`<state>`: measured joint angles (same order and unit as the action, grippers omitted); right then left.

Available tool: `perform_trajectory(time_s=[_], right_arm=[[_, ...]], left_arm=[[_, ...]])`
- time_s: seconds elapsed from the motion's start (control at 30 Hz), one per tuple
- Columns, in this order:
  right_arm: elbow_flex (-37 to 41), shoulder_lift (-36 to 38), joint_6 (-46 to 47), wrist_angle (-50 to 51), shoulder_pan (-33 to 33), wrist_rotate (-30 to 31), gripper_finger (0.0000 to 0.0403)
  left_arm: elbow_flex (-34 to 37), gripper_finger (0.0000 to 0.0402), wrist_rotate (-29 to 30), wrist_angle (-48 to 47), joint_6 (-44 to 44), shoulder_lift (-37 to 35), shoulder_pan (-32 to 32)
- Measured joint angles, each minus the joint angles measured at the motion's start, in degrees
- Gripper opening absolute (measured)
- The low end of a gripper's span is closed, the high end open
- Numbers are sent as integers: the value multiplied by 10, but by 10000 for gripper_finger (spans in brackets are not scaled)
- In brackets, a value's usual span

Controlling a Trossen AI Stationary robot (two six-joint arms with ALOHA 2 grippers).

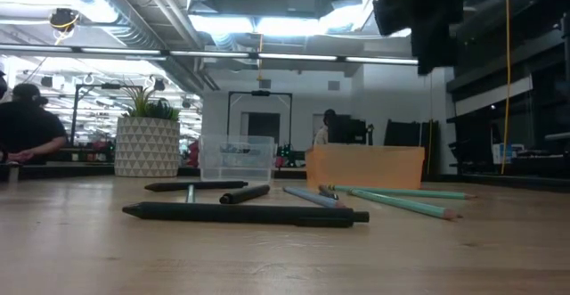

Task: Sort pens & pencils
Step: Put the light green pencil into the orange bin

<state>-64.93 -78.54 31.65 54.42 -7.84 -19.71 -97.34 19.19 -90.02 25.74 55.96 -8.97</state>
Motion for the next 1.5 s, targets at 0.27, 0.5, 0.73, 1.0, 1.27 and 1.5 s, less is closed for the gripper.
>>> perform_trajectory(time_s=[0.27,0.5,0.73,1.0,1.27,1.5], right_arm=[[131,0,9,-139,0,-17,166],[216,-1,35,-254,0,-58,163],[205,-1,43,-295,0,-88,163],[102,-30,23,-172,1,-92,163],[-64,-183,-126,-12,16,-30,163],[-96,-243,-183,-3,15,3,163]], left_arm=[[0,86,3,0,23,10,0],[0,86,5,0,27,11,0],[0,86,9,0,34,11,0],[0,86,9,0,29,11,0],[0,86,10,0,23,11,0],[0,86,0,0,12,11,0]])
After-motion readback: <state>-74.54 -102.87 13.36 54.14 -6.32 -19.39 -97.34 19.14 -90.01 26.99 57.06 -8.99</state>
